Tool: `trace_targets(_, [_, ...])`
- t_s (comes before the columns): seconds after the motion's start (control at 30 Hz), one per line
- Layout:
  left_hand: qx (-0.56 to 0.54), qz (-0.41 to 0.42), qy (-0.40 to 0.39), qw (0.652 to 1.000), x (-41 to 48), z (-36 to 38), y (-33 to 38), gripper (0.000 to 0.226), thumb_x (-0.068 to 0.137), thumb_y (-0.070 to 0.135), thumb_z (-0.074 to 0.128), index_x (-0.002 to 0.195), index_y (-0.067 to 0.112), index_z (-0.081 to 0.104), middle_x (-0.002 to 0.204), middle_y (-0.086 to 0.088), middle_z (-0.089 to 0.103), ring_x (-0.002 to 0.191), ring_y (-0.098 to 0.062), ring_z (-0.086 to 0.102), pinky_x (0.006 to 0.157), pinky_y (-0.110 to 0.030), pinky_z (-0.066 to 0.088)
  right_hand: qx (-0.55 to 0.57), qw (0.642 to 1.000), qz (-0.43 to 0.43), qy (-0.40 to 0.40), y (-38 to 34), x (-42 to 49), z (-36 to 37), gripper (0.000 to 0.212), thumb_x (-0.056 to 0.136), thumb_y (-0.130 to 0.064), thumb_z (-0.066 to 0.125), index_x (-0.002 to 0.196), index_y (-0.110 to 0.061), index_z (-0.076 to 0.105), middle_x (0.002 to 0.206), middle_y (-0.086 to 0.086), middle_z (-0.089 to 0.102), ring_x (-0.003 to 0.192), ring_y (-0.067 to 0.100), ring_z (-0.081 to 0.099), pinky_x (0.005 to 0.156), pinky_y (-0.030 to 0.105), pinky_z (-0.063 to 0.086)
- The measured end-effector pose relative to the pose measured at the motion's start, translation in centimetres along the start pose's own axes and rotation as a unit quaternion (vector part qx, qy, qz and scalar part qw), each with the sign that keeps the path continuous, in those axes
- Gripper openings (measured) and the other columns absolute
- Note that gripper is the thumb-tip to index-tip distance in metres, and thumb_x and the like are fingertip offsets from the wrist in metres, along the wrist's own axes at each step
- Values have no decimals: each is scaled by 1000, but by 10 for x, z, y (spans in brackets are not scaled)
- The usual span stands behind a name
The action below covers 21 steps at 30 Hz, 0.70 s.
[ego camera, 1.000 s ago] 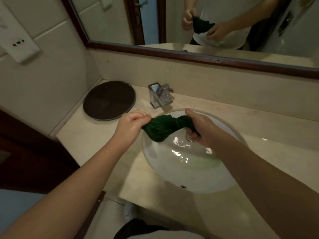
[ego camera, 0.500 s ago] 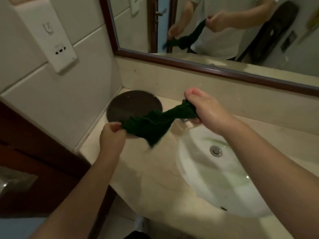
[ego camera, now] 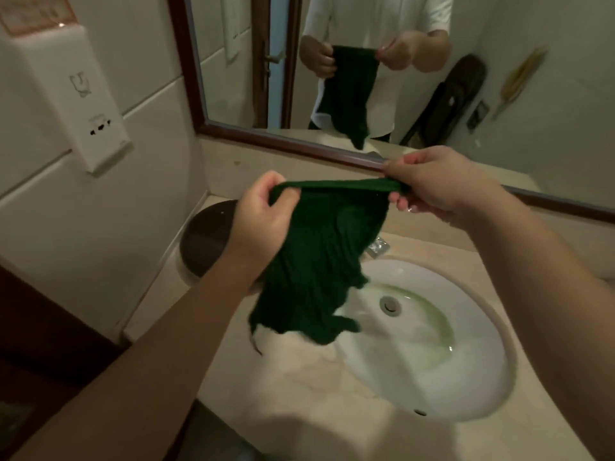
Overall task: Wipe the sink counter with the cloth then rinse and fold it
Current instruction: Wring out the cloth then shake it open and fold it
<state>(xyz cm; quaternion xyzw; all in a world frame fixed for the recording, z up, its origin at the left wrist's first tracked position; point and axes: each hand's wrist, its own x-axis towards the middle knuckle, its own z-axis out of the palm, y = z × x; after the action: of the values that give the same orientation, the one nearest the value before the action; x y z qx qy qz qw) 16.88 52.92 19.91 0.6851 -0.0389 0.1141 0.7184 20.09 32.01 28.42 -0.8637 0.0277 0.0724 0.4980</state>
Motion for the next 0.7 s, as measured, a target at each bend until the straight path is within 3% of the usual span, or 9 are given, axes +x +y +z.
trace_targets(0.1, [127, 11, -82, 988, 2, -5, 11, 29, 95, 20, 58, 70, 19, 44, 63, 2, 50, 53, -6, 52, 48, -17, 43, 105, 994, 29, -17, 6, -6, -17, 17, 97, -19, 58, 87, -6, 65, 62, 10, 70, 49, 10, 66, 47, 16, 54])
trace_targets(0.17, [272, 25, -128, 953, 5, -15, 8, 30, 89, 27, 66, 71, 24, 43, 64, 6, 49, 52, 0, 48, 49, -13, 39, 170, 984, 44, -5, 9, -7, -26, 15, 96, -18, 59, 91, -5, 66, 67, 10, 69, 52, 10, 66, 50, 16, 56])
trace_targets(0.27, [406, -25, -204, 890, 3, -40, -12, 25, 83, 26, 72, 76, 27, 48, 72, 9, 54, 65, -3, 52, 59, -20, 39, 257, 964, 62, 37, 16, -1, -33, 14, 96, -17, 60, 90, -6, 67, 67, 7, 64, 46, 5, 58, 47, 12, 51])
trace_targets(0.33, [460, -56, -210, 861, -5, -60, -34, 22, 85, 19, 69, 77, 32, 54, 76, 8, 59, 76, -11, 59, 60, -24, 39, 287, 954, 62, 64, 21, 5, -32, 14, 96, -17, 60, 94, -5, 67, 70, 5, 62, 44, 3, 57, 46, 11, 50])
trace_targets(0.43, [543, -85, -133, 825, -22, -87, -59, 25, 89, 7, 59, 85, 31, 64, 78, 4, 63, 72, -16, 57, 60, -29, 41, 327, 940, 76, 62, 32, 14, -29, 19, 96, -17, 61, 108, -3, 66, 82, 6, 64, 48, 3, 58, 47, 11, 50])
trace_targets(0.5, [538, -92, -45, 836, -29, -99, -66, 33, 89, 2, 54, 107, 24, 71, 91, -5, 68, 78, -23, 58, 66, -33, 46, 360, 926, 94, 55, 41, 22, -29, 15, 96, -19, 60, 103, -7, 66, 83, 4, 64, 48, 2, 58, 47, 10, 49])
trace_targets(0.57, [479, -98, 7, 872, -29, -107, -67, 42, 91, -1, 49, 119, 24, 67, 101, -5, 67, 83, -23, 57, 65, -32, 44, 384, 916, 111, 16, 49, 29, -28, 12, 98, -18, 57, 94, -12, 66, 80, 2, 61, 48, 2, 55, 46, 9, 48])
trace_targets(0.63, [380, -122, 47, 916, -22, -113, -63, 44, 92, -1, 46, 120, 26, 66, 106, -2, 65, 87, -23, 57, 68, -31, 47, 375, 919, 118, -5, 57, 35, -27, 14, 99, -17, 55, 95, -15, 68, 83, 2, 60, 49, 2, 52, 47, 10, 47])
trace_targets(0.7, [246, -152, 104, 952, -12, -116, -55, 36, 92, 0, 50, 105, 25, 72, 100, -2, 70, 89, -26, 64, 77, -39, 55, 360, 925, 119, -9, 62, 39, -24, 16, 99, -18, 55, 103, -15, 70, 85, 1, 60, 52, 2, 50, 48, 10, 46])
